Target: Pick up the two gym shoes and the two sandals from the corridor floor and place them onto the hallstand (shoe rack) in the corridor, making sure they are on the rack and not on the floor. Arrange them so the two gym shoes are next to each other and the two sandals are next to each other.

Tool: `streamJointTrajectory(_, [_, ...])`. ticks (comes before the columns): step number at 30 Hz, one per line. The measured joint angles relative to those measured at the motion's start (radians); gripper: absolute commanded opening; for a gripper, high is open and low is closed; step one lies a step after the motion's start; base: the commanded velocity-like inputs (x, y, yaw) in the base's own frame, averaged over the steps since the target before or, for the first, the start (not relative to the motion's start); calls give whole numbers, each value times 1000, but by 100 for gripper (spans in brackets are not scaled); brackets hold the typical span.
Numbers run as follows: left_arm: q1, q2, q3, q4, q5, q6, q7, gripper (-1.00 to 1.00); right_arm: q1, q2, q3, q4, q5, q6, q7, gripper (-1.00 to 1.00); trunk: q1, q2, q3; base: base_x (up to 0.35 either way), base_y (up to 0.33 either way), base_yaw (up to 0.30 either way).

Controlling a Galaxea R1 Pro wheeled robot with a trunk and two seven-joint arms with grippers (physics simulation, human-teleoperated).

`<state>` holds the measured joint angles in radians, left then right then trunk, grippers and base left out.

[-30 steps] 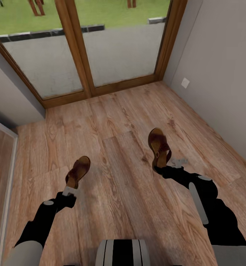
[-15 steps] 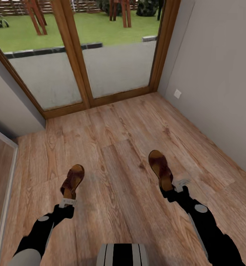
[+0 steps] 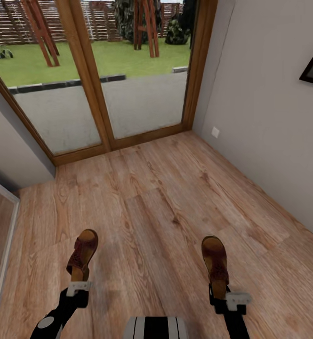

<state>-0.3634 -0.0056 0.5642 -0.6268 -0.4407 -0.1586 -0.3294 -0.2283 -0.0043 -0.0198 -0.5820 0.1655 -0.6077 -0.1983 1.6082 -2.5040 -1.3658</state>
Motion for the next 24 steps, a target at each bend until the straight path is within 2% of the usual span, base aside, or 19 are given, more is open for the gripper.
streamJointTrajectory(1, [3,-1,0,11,1,-7,14,-100,0,2,0,22,0,-30,-10,-100,0,0,5,0,0,-95])
streamJointTrajectory(5, [5,-2,-1,27,9,-46,28,-100,0,2,-1,51,-1,-54,-18,-100,-2,1,27,0,0,-95])
streamJointTrajectory(18, [8,-4,0,44,22,-69,31,-100,0,-4,-3,128,-1,-61,-20,-100,-8,4,98,0,0,-98])
streamJointTrajectory(24, [8,-3,0,46,22,-69,32,-100,0,-7,-3,130,-1,-61,-20,-100,-31,46,125,0,0,-154])
